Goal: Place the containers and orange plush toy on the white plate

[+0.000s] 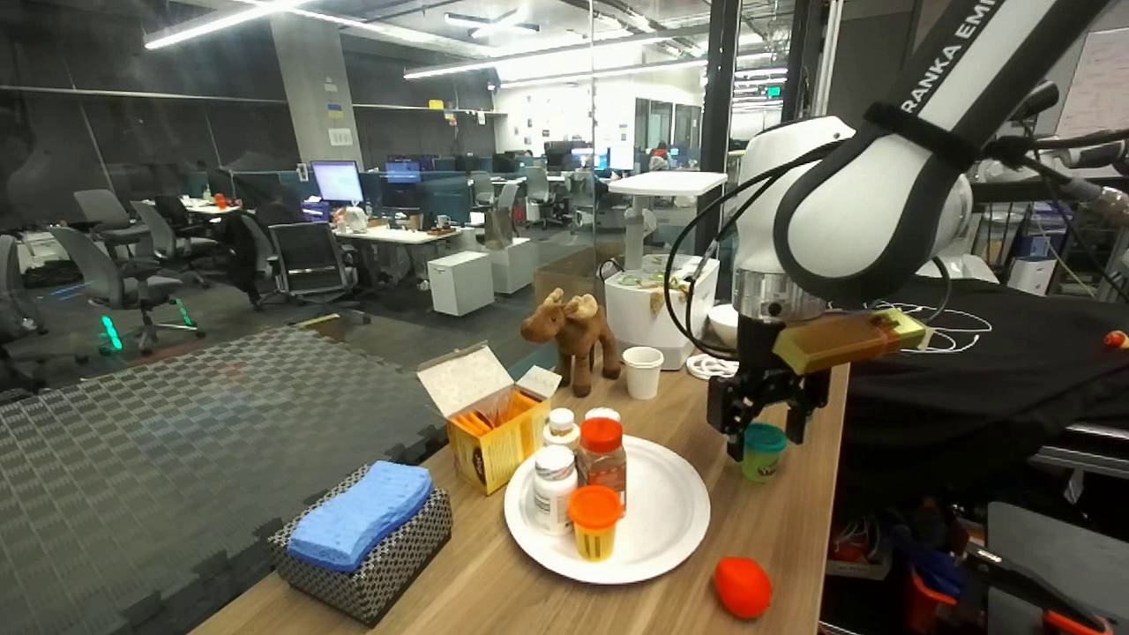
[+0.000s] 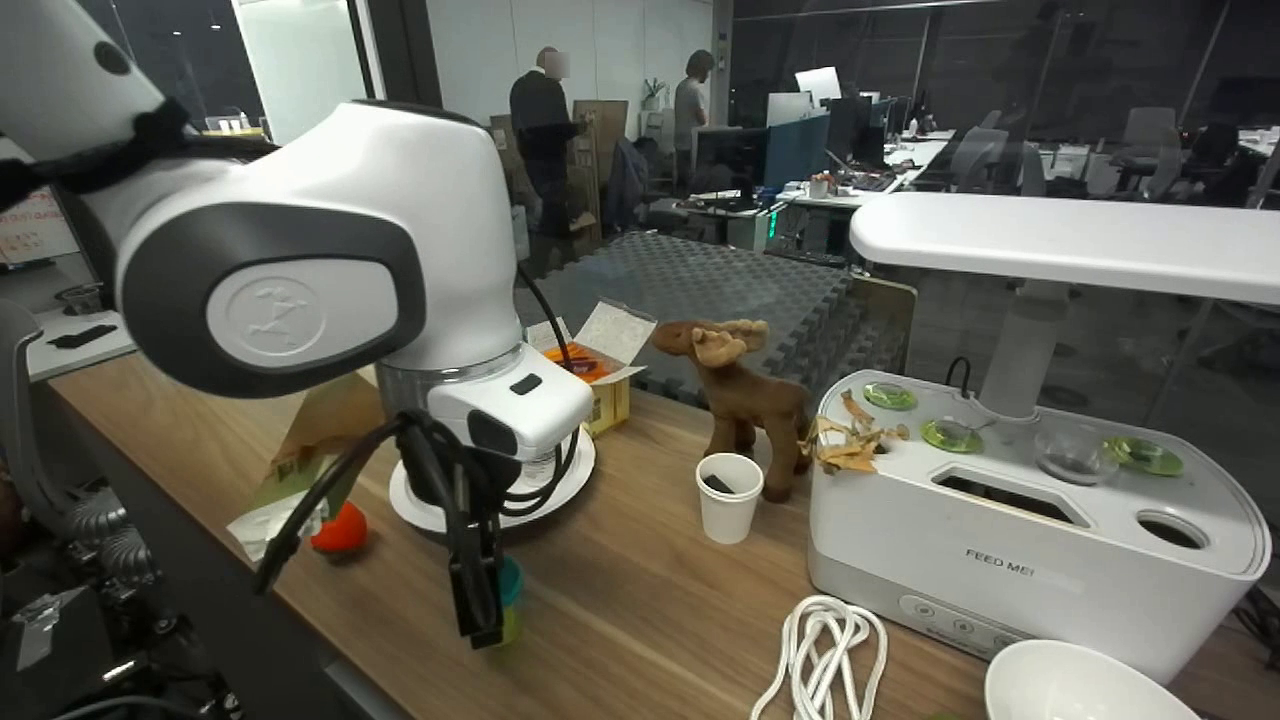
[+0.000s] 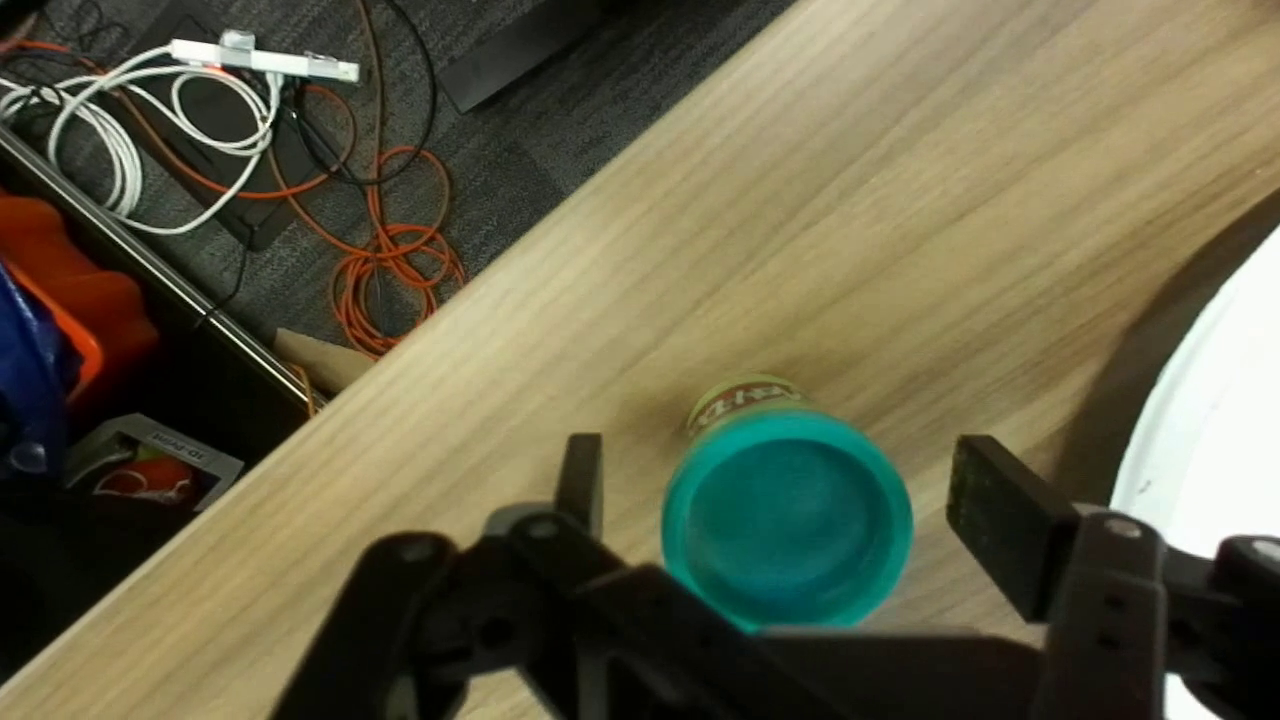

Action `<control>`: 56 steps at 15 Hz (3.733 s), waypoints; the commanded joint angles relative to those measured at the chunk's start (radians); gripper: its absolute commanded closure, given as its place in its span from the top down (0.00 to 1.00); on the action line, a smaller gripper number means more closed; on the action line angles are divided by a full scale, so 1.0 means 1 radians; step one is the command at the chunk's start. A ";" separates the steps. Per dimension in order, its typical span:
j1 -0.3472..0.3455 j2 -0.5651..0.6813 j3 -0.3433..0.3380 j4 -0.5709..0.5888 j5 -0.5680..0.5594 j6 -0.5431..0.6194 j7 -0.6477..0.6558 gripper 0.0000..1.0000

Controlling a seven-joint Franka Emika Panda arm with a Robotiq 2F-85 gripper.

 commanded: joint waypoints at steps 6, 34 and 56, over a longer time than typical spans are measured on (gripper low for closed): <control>0.004 0.001 -0.018 0.055 -0.058 -0.005 0.023 0.28; 0.107 0.188 0.099 0.305 0.046 -0.040 0.030 0.64; 0.079 -0.238 0.132 0.033 -0.038 -0.192 0.177 1.00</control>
